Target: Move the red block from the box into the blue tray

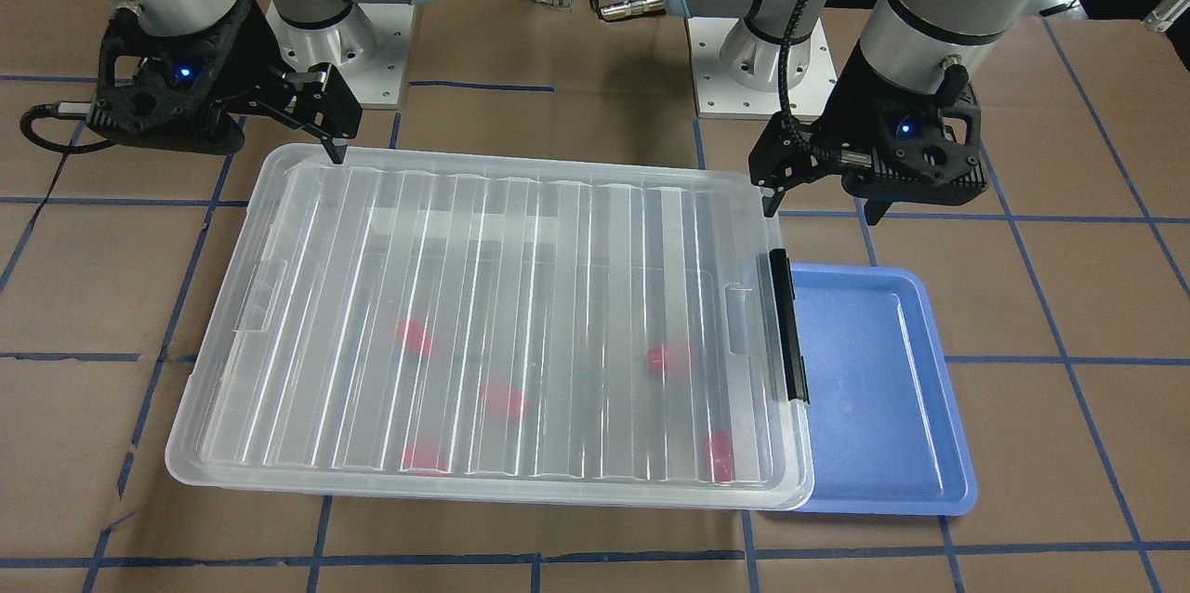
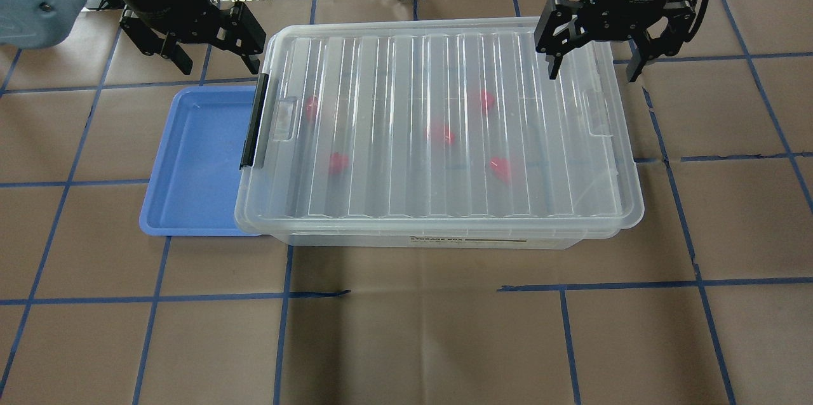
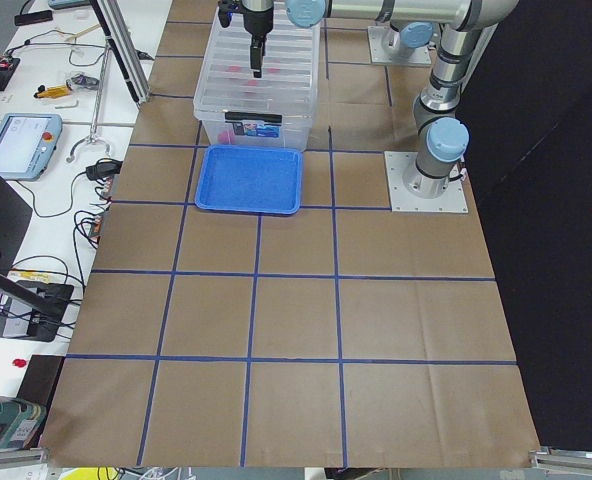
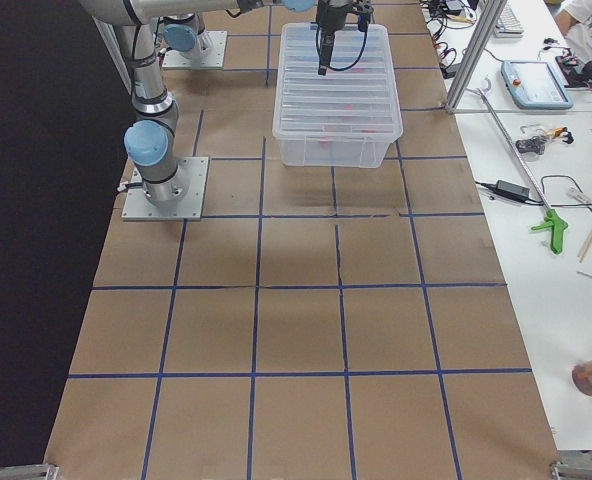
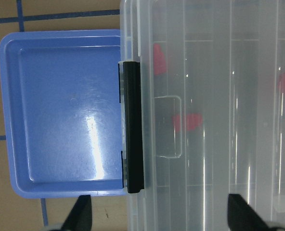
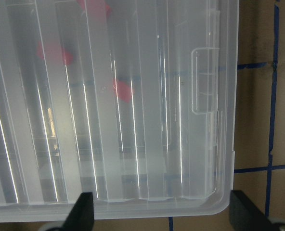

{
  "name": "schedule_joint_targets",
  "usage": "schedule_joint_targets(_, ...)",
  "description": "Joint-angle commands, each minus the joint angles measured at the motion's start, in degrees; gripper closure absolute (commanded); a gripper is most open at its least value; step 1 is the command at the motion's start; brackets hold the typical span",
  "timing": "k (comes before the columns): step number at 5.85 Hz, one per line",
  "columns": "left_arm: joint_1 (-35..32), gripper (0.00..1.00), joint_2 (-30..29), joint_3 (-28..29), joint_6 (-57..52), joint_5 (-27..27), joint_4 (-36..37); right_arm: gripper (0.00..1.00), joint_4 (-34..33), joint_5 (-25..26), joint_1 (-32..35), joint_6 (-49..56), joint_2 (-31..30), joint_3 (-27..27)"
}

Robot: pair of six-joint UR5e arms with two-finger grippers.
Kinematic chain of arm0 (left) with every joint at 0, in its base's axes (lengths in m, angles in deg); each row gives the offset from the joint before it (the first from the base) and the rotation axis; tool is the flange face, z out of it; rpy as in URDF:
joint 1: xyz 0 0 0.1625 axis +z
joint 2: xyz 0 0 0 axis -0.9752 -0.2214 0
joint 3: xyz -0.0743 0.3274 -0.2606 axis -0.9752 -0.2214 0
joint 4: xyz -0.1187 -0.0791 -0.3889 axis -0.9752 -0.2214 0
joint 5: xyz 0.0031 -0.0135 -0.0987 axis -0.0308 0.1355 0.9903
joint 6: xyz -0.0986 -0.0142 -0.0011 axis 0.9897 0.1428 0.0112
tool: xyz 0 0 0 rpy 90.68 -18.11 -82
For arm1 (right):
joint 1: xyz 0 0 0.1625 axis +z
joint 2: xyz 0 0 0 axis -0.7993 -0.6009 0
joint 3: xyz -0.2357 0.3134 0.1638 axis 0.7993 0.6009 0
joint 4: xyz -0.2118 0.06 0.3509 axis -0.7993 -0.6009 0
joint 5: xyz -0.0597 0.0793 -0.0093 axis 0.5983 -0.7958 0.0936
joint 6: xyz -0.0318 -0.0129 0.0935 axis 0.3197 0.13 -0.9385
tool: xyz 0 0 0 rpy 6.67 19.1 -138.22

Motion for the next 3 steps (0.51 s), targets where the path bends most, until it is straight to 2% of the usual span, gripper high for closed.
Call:
schedule_joint_targets(1, 0.0, 0.02, 0.0, 0.1, 0.0, 0.0, 0.0, 0.00, 0.1, 0.0, 0.0, 0.0, 0.0, 0.0)
schedule_joint_targets(3, 0.0, 0.02, 0.0, 0.1, 0.0, 0.0, 0.0, 0.00, 0.0, -0.2, 0.0, -0.1, 0.1, 0.0)
